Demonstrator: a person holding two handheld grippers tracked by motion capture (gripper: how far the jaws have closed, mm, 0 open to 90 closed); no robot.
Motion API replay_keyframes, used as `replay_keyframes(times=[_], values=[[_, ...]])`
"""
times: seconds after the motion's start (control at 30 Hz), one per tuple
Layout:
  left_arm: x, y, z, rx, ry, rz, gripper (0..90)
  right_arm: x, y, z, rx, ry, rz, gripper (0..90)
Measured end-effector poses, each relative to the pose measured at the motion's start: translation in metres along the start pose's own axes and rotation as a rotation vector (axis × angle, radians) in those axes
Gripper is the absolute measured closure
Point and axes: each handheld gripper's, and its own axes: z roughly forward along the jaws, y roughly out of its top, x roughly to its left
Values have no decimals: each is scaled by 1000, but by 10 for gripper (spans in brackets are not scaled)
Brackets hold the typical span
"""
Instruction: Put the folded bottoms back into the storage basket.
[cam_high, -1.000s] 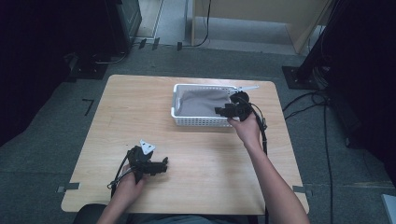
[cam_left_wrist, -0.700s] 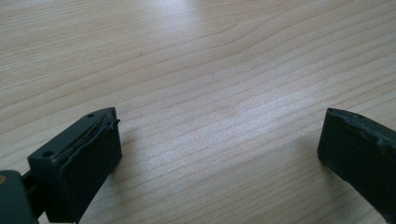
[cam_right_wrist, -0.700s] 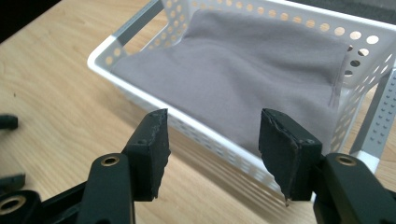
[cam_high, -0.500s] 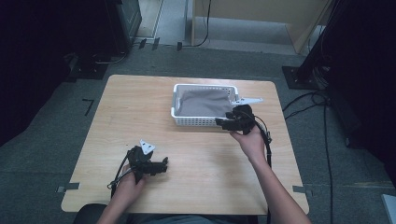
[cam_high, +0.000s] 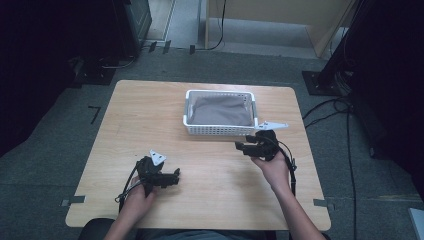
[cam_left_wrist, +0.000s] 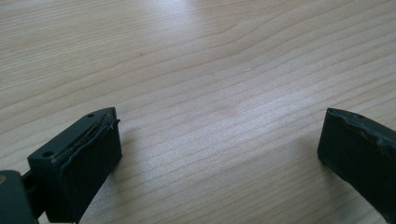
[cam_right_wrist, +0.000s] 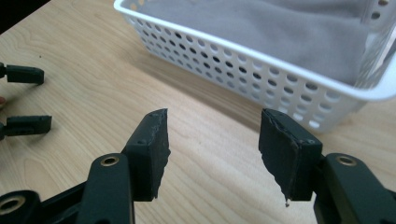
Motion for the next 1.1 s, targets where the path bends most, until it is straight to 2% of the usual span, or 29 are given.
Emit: replay_keyframes(times=[0.33,0.43,0.77,1.1], values=[[0,0,0,-1,0,0,0,6,-25,-4,-26,-27,-46,426],[0,0,0,-1,0,0,0,5,-33,-3,-33,-11,-23,426],[0,0,0,2,1,3,0,2,-56,3,-44,0,-2,428],[0,0,0,2,0,3,0,4,-71,12,8,1,-24,427]])
